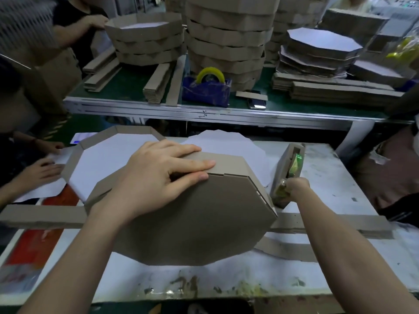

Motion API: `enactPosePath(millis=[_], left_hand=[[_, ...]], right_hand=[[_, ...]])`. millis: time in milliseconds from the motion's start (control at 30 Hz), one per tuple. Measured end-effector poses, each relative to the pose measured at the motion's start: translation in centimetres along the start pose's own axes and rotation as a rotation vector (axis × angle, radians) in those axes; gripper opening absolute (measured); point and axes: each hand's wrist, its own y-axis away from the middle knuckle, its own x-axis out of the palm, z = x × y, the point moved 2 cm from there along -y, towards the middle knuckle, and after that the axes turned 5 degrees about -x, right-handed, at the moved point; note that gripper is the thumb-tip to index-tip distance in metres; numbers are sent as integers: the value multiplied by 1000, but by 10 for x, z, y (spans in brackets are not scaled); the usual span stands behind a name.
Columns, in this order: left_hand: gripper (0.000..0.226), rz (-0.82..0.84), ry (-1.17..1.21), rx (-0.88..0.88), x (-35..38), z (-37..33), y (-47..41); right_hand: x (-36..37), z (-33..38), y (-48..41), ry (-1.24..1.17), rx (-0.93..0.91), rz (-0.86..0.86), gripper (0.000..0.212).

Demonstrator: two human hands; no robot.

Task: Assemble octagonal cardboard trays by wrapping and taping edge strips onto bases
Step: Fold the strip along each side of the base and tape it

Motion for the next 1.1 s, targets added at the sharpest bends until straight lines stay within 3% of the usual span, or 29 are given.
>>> enactPosePath(millis=[100, 200, 333, 467, 733, 967, 1100], left_hand=[[39, -18, -1, -4, 1, -3, 0], [39, -22, -5, 0, 3, -5, -1], [38, -31, -14, 11, 5, -7, -4], [36, -58, -21, 19, 7, -7, -6], [37, -61, -25, 16, 8, -7, -7], [38, -43, -31, 2, 8, -6, -8], [39, -50, -32, 0, 7, -6, -7]], right_hand=[[-1, 4, -2, -138, 81, -88, 26], [1, 2, 4, -391, 124, -153, 16], [4, 0, 17, -770, 94, -256, 12], [13, -29, 29, -914, 67, -352, 16], [17, -79, 28, -443, -169, -272, 20], [-7, -81, 18, -279, -220, -213, 20], [-14, -85, 25, -277, -238, -273, 17]])
